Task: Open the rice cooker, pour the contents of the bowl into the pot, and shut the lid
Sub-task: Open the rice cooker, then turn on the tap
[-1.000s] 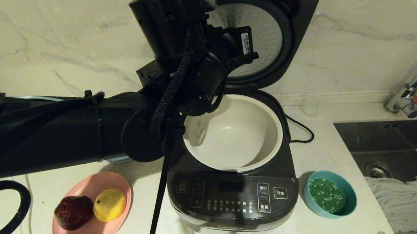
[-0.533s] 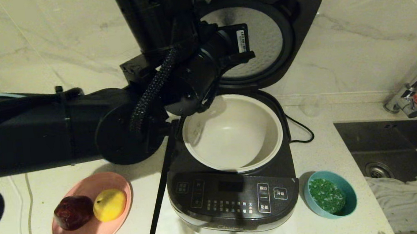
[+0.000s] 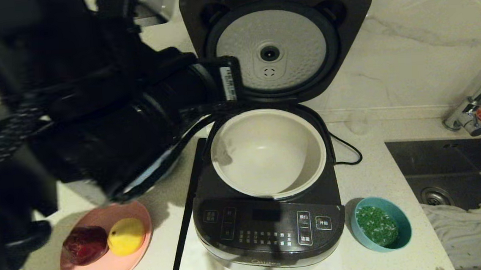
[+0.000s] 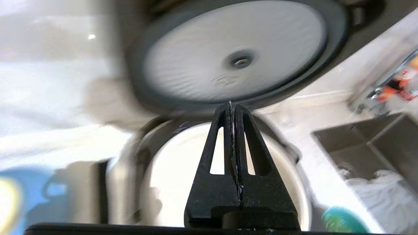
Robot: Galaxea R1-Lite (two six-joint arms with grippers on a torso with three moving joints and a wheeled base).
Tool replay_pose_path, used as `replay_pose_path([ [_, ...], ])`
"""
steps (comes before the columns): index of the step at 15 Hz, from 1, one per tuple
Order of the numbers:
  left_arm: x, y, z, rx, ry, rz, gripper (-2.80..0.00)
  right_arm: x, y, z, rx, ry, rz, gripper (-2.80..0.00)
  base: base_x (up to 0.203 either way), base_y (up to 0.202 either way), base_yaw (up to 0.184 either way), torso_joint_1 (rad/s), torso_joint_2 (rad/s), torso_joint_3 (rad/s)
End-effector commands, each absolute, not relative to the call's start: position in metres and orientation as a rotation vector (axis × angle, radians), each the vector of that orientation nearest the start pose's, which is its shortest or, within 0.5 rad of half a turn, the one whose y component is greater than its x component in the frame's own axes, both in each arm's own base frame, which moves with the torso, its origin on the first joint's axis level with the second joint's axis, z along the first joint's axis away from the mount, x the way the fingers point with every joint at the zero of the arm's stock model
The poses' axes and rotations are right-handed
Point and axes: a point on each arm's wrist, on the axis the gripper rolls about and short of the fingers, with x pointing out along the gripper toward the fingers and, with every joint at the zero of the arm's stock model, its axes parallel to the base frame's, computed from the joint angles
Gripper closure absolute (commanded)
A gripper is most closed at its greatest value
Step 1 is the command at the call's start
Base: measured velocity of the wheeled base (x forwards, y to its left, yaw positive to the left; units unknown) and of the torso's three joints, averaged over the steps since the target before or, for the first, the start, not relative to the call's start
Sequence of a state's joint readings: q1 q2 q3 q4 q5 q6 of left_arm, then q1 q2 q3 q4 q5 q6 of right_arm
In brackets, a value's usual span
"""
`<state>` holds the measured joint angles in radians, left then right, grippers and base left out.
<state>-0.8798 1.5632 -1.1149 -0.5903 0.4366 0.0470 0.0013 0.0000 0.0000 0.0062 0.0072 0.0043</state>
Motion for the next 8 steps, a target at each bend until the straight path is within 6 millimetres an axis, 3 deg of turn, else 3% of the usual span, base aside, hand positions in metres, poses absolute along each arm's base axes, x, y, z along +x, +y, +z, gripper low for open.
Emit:
replay_pose_path([
  [1, 0.147, -0.152, 0.332, -0.099, -0.197, -0.380, 0.00, -0.023, 0.000, 0.075, 0.005, 0.006, 0.009, 0.00, 0.000, 0.000, 0.000, 0.000, 0.00, 0.000],
  [3, 0.132, -0.105, 0.330, -0.082, -0.188, -0.238, 0.00, -0.023, 0.000, 0.074, 0.005, 0.008, 0.009, 0.00, 0.000, 0.000, 0.000, 0.000, 0.00, 0.000],
  [6, 0.126, -0.067, 0.307, -0.018, -0.109, -0.039, 0.00, -0.023, 0.000, 0.075, 0.005, 0.007, 0.009, 0.00, 0.000, 0.000, 0.000, 0.000, 0.00, 0.000],
  [8, 0.114, -0.033, 0.287, 0.008, -0.079, 0.192, 0.00, -0.023, 0.000, 0.074, 0.005, 0.008, 0.009, 0.00, 0.000, 0.000, 0.000, 0.000, 0.00, 0.000],
])
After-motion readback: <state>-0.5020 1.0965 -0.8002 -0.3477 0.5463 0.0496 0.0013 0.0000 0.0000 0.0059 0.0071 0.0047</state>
